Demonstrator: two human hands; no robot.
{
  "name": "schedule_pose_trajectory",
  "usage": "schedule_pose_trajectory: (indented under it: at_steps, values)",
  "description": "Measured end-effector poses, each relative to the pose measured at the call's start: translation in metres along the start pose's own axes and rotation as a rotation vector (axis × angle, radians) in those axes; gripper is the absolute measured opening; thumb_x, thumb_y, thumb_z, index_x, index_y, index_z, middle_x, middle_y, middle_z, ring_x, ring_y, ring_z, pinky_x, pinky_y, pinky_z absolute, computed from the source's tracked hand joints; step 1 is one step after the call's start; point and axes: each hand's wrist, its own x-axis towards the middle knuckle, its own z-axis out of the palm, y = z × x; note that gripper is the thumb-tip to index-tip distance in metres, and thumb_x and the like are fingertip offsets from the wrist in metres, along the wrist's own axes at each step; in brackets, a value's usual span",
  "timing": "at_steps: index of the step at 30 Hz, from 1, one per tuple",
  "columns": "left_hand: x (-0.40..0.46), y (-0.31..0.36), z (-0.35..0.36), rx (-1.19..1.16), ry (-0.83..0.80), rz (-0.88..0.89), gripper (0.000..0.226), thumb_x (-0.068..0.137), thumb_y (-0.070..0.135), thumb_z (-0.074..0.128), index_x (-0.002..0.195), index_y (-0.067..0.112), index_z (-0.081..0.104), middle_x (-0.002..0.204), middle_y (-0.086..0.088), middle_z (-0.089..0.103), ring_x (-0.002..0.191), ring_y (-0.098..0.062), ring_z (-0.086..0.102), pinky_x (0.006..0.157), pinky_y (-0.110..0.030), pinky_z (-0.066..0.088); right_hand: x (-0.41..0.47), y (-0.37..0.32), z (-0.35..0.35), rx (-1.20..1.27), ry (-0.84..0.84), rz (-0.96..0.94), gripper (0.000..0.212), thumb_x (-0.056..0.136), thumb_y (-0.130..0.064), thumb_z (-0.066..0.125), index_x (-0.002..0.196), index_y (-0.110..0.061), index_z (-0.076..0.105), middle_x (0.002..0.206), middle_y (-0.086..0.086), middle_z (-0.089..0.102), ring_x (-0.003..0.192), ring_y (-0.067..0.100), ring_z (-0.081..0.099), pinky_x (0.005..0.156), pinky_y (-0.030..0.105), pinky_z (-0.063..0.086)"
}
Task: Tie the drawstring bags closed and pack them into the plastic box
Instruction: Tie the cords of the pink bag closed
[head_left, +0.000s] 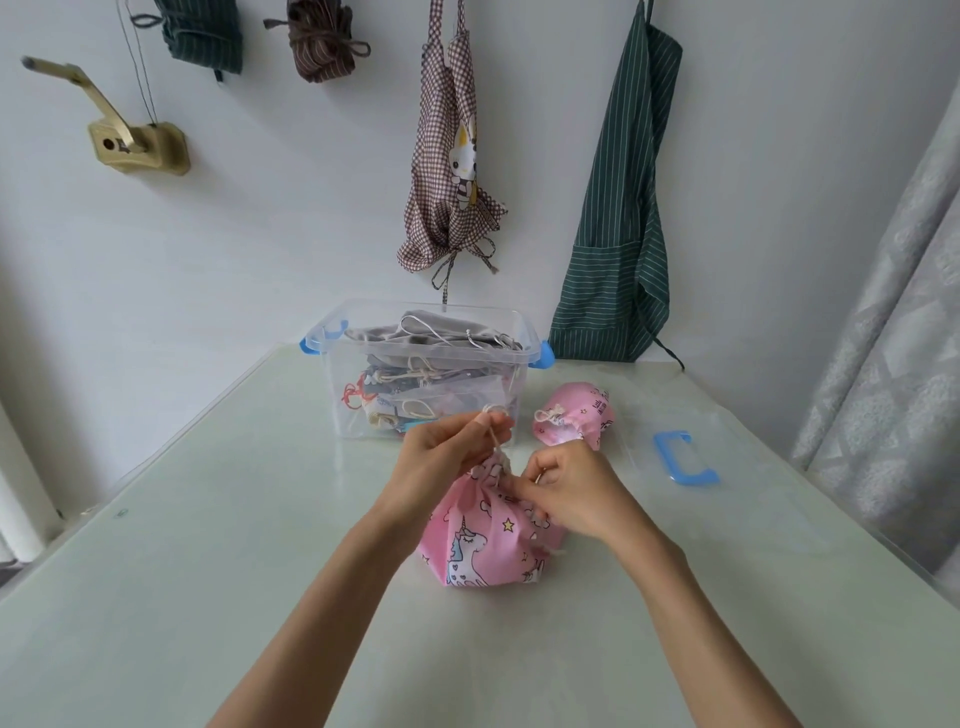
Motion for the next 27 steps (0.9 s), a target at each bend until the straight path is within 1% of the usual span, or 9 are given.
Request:
schedule_pose_trajectory:
  at_steps: [4, 6, 9, 14, 16, 19, 22, 24, 27]
  values:
    - [0.000, 0.009, -0.011, 0.048, -0.111, -0.057, 0.021, 0.095, 0.015, 0.051, 0.098, 0.008, 0.071, 0.089, -0.002, 0.074, 0.082, -0.009, 0.069, 0.070, -0.011, 0.051, -0.004, -0.005, -0.009, 0.093, -0.116, 0.040, 0.031, 0.075, -0.035, 0.076, 0.054, -0.019, 0.060, 0.047, -0.002, 0.058, 0.038, 0.010, 0.046, 0.047, 0.022, 0.038]
    - [-0.001, 0.014, -0.015, 0.224, -0.142, -0.101, 0.022, 0.094, 0.020, 0.054, 0.091, 0.018, 0.075, 0.071, 0.008, 0.067, 0.067, -0.003, 0.061, 0.056, -0.007, 0.042, -0.010, -0.010, -0.016, 0.088, -0.240, 0.056, 0.029, 0.075, -0.038, 0.076, 0.055, -0.020, 0.064, 0.044, -0.006, 0.057, 0.035, 0.006, 0.044, 0.041, 0.016, 0.035]
    - [-0.002, 0.017, -0.016, 0.479, -0.208, -0.121, 0.021, 0.091, 0.025, 0.057, 0.085, 0.024, 0.077, 0.063, 0.012, 0.057, 0.058, -0.003, 0.045, 0.044, -0.009, 0.029, -0.019, -0.017, -0.035, 0.059, -0.368, 0.073, 0.030, 0.076, -0.044, 0.072, 0.058, -0.021, 0.070, 0.043, -0.007, 0.056, 0.033, 0.002, 0.039, 0.037, 0.011, 0.027]
    - [-0.009, 0.021, -0.007, 0.648, -0.432, -0.173, 0.024, 0.086, 0.024, 0.061, 0.089, 0.005, 0.074, 0.059, 0.007, 0.054, 0.053, -0.006, 0.039, 0.042, -0.011, 0.028, -0.024, -0.019, -0.063, 0.146, -0.270, 0.133, 0.042, 0.077, -0.052, 0.065, 0.050, -0.020, 0.062, 0.047, -0.005, 0.051, 0.034, 0.002, 0.031, 0.044, 0.013, 0.027]
    - [-0.014, 0.022, 0.001, 0.649, -0.525, -0.222, 0.024, 0.084, 0.025, 0.059, 0.085, 0.007, 0.076, 0.057, 0.009, 0.055, 0.051, -0.004, 0.042, 0.046, -0.013, 0.031, -0.024, -0.019, -0.065, 0.187, -0.206, 0.169, 0.043, 0.080, -0.049, 0.064, 0.050, -0.021, 0.055, 0.046, -0.006, 0.049, 0.033, 0.002, 0.034, 0.042, 0.012, 0.027]
    - [-0.018, 0.020, 0.015, 0.604, -0.636, -0.313, 0.032, 0.085, 0.025, 0.050, 0.062, 0.020, 0.072, 0.058, 0.009, 0.059, 0.055, -0.006, 0.047, 0.056, -0.020, 0.036, -0.022, -0.020, -0.062, 0.201, -0.126, 0.205, 0.043, 0.082, -0.048, 0.064, 0.051, -0.020, 0.053, 0.047, -0.006, 0.050, 0.033, 0.003, 0.034, 0.045, 0.015, 0.027]
    - [-0.021, 0.017, 0.021, 0.592, -0.641, -0.331, 0.031, 0.086, 0.035, 0.056, 0.061, 0.021, 0.066, 0.057, 0.012, 0.060, 0.054, -0.006, 0.048, 0.054, -0.016, 0.040, -0.019, -0.023, -0.051, 0.232, -0.076, 0.128, 0.033, 0.086, -0.046, 0.060, 0.065, -0.021, 0.066, 0.061, -0.008, 0.059, 0.041, 0.001, 0.039, 0.049, 0.015, 0.032]
    - [-0.021, 0.014, 0.021, 0.625, -0.597, -0.290, 0.034, 0.089, 0.037, 0.060, 0.060, 0.018, 0.065, 0.056, 0.009, 0.059, 0.054, -0.005, 0.049, 0.053, -0.013, 0.042, -0.017, -0.023, -0.044, 0.253, -0.113, 0.011, 0.023, 0.092, -0.039, 0.053, 0.093, -0.026, 0.072, 0.087, -0.011, 0.068, 0.060, 0.000, 0.047, 0.060, 0.017, 0.037]
    - [-0.019, 0.015, 0.012, 0.508, -0.515, -0.305, 0.032, 0.091, 0.030, 0.060, 0.063, 0.019, 0.071, 0.061, 0.005, 0.065, 0.058, -0.004, 0.058, 0.058, -0.013, 0.047, -0.018, -0.017, -0.048, 0.172, -0.300, -0.063, 0.038, 0.099, -0.027, 0.041, 0.137, -0.032, 0.042, 0.128, -0.012, 0.053, 0.093, 0.002, 0.056, 0.073, 0.015, 0.045]
